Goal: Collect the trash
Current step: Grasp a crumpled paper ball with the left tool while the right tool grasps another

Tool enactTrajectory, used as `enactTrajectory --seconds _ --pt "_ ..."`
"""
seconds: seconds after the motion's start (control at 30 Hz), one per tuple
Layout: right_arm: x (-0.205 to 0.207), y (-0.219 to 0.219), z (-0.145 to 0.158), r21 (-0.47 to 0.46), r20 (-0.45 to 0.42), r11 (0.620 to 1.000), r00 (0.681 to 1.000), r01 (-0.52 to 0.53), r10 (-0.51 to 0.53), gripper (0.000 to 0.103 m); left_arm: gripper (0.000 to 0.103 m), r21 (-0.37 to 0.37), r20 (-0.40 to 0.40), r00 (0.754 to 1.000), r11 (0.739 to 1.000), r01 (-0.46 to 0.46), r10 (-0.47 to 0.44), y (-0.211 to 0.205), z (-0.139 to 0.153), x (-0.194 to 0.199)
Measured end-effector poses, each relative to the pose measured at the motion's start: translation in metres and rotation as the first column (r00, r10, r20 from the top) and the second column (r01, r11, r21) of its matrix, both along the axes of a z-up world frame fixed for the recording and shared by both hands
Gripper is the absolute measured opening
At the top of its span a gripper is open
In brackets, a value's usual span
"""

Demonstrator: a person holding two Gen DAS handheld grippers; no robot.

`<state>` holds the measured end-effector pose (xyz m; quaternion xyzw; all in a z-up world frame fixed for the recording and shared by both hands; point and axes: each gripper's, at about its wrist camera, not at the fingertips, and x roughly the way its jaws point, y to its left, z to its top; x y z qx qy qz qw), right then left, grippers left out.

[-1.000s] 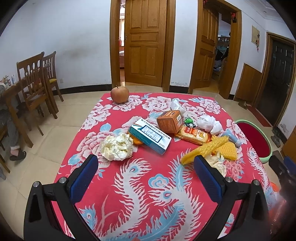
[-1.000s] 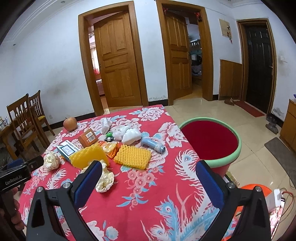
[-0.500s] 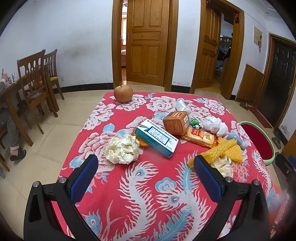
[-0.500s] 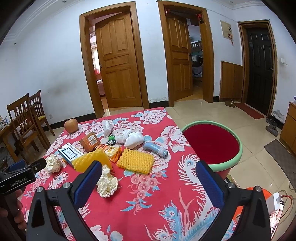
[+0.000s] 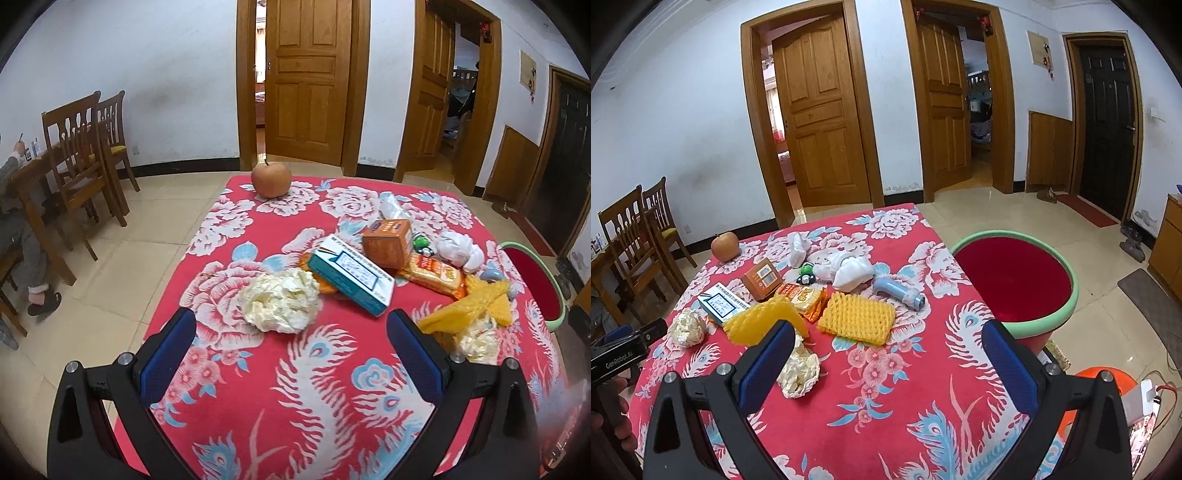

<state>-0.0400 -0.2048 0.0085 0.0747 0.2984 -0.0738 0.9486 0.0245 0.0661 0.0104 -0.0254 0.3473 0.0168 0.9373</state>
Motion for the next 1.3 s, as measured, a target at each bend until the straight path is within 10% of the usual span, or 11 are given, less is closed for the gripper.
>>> enactTrajectory --seconds 0.7,1.3 --pt "0.035 0.025 -0.033 0.005 -0.192 1.0 0.981 0.015 -0.013 0.103 0.1 0.004 -0.125 0.992 1.0 -0.007 0.007 0.021 -0.042 0.063" --pt "0.047 0.051 -0.049 0.047 -0.246 0.992 0.961 -0.117 0.125 0.103 0.051 -0.198 -0.178 0.98 0.979 0.052 -0.088 0.023 -0.052 0.062"
